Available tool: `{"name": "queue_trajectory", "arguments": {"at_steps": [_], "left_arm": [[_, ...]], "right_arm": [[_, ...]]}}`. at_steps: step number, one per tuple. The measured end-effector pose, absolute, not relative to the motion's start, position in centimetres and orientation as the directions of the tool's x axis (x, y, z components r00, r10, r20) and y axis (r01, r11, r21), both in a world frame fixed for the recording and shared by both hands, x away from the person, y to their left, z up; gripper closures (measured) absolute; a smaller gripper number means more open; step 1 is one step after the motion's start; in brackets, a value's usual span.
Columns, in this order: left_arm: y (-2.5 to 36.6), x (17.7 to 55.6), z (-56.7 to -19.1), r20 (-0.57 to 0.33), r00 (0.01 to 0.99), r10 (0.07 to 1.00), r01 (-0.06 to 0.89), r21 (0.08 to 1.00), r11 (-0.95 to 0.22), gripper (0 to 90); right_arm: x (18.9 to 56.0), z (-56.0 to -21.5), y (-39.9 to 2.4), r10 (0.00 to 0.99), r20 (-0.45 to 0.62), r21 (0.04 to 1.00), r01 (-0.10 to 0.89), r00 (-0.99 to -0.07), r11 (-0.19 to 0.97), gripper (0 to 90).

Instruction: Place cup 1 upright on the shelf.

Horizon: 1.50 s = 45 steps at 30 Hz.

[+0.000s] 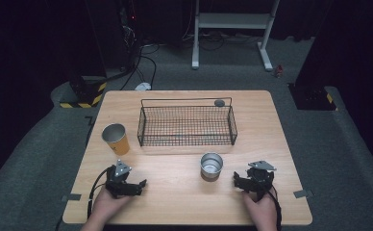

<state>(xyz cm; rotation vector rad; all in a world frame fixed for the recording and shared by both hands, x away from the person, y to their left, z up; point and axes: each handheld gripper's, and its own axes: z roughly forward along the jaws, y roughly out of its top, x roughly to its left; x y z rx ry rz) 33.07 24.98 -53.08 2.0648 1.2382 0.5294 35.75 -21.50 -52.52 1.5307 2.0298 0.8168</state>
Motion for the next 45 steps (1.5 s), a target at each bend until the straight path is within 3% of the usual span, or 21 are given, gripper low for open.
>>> {"name": "queue_trajectory", "arguments": {"at_steps": [45], "left_arm": [[25.9,33.2,-51.9,0.019,0.475,0.880,0.610,0.714,-0.345,6.8]], "right_arm": [[35.7,-52.5,-21.5,0.960,-0.014,0.701,0.682,-0.281,0.210,8.8]]}}
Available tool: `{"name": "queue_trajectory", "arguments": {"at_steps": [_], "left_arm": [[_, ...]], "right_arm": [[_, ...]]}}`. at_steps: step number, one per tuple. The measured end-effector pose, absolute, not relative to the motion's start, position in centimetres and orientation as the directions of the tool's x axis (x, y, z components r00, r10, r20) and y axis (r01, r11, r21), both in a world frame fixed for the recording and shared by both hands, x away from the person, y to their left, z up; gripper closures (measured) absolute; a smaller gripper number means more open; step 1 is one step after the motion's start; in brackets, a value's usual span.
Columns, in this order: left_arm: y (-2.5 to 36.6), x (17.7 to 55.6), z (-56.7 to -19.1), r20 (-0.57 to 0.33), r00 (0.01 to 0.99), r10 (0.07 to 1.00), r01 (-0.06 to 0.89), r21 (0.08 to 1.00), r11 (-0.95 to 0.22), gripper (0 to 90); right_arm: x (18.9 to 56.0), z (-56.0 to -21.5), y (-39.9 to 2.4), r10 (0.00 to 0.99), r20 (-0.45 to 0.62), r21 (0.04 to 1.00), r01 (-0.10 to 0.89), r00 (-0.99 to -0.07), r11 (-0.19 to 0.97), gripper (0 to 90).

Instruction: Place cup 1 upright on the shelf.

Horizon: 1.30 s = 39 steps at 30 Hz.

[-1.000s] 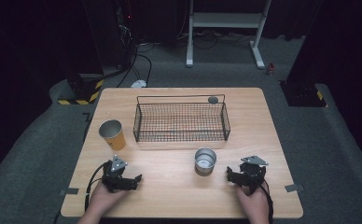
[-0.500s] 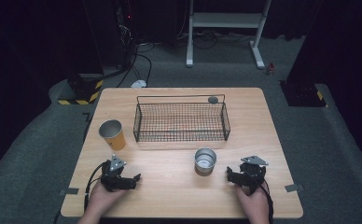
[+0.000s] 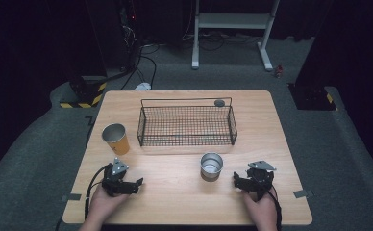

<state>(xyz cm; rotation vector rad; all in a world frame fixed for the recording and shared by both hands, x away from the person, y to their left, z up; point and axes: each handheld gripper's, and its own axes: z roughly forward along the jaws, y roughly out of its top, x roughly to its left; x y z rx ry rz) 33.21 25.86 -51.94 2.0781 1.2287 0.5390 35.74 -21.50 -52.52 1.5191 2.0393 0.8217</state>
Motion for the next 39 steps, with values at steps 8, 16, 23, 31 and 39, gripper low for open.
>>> {"name": "queue_trajectory", "arguments": {"at_steps": [8,16,23,31,39], "left_arm": [[26.7,33.0,-51.2,0.009,0.449,0.893,0.597,0.741,-0.307,7.8],[27.8,32.9,-50.8,-0.023,0.430,0.903,0.591,0.763,-0.262,8.7],[28.6,32.9,-50.5,-0.014,0.388,0.922,0.582,0.779,-0.234,8.9],[29.1,32.9,-50.0,0.000,0.361,0.933,0.563,0.797,-0.218,11.3],[29.8,32.6,-49.3,-0.025,0.347,0.938,0.542,0.821,-0.179,4.9]], "right_arm": [[35.7,-52.5,-21.5,0.959,-0.014,0.701,0.681,-0.285,0.212,8.8],[35.7,-52.5,-21.5,0.958,-0.014,0.702,0.680,-0.287,0.214,8.8],[35.7,-52.5,-21.5,0.958,-0.014,0.702,0.679,-0.288,0.215,8.8],[35.7,-52.5,-21.5,0.958,-0.014,0.702,0.679,-0.288,0.215,8.8],[35.7,-52.5,-21.5,0.958,-0.014,0.702,0.679,-0.288,0.215,8.8]]}}
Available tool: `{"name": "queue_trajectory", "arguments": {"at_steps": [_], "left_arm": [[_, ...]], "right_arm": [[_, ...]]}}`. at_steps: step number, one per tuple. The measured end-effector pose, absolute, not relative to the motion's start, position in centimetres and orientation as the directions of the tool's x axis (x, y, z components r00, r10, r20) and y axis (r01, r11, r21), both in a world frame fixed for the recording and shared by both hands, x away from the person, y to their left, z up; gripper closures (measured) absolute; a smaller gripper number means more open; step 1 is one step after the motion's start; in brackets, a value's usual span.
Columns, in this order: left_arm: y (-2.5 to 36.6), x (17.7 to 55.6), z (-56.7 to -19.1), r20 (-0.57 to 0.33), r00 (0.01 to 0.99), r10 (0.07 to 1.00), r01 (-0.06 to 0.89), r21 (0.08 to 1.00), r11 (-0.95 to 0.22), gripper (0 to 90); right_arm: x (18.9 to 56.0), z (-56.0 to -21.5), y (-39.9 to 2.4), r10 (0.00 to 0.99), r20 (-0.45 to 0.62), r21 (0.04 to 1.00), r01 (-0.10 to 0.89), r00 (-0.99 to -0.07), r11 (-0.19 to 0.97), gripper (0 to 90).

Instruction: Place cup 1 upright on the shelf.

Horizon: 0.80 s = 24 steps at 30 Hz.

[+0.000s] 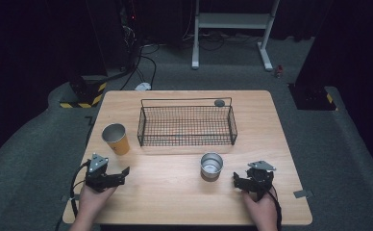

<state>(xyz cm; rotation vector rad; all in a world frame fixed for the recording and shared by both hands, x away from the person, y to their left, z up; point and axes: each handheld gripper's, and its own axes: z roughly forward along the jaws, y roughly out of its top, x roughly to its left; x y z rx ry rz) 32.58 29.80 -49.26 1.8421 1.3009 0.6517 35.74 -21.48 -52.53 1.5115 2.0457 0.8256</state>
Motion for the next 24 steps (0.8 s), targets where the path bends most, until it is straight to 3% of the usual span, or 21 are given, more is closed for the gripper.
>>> {"name": "queue_trajectory", "arguments": {"at_steps": [5,24], "left_arm": [[30.0,32.5,-49.2,-0.019,0.335,0.942,0.532,0.829,-0.173,0.8],[31.1,33.0,-48.5,-0.061,0.310,0.949,0.524,0.844,-0.117,0.6]], "right_arm": [[35.7,-52.5,-21.5,0.957,-0.014,0.701,0.679,-0.289,0.215,8.8],[36.2,-52.5,-21.4,0.954,-0.010,0.700,0.679,-0.299,0.220,8.5]]}}
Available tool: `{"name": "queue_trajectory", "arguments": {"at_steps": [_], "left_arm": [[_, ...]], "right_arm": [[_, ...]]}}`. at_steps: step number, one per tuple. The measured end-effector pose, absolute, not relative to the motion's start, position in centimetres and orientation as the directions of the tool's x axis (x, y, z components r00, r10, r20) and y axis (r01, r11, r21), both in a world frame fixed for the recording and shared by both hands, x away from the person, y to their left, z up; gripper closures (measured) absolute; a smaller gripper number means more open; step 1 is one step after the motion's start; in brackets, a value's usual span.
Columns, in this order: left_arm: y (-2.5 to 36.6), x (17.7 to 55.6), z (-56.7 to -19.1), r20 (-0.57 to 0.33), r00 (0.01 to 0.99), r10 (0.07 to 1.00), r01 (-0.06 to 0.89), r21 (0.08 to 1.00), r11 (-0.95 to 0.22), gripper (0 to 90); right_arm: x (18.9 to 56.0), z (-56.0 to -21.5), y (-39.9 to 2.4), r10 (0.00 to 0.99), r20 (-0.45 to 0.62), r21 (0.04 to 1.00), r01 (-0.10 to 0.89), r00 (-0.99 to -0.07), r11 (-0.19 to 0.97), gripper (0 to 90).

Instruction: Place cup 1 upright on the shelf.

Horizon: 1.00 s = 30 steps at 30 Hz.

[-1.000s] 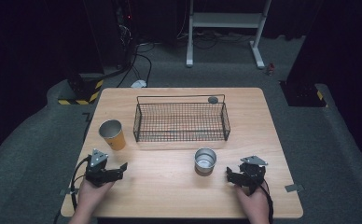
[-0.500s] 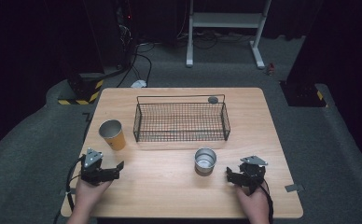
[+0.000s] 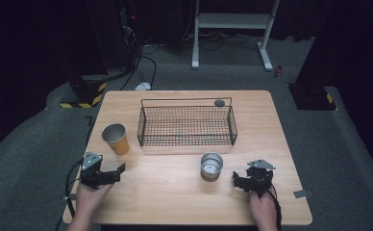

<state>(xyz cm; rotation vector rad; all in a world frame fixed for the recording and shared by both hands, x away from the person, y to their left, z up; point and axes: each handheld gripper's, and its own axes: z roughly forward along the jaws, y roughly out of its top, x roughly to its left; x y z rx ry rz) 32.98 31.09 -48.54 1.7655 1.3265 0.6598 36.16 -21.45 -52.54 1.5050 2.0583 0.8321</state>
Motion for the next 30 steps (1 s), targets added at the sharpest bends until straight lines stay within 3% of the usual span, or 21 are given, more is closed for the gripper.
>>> {"name": "queue_trajectory", "arguments": {"at_steps": [30], "left_arm": [[31.7,36.9,-48.2,-0.049,0.290,0.956,0.487,0.867,-0.104,2.1]], "right_arm": [[36.5,-52.6,-21.4,0.953,-0.016,0.702,0.676,-0.301,0.225,8.3]]}}
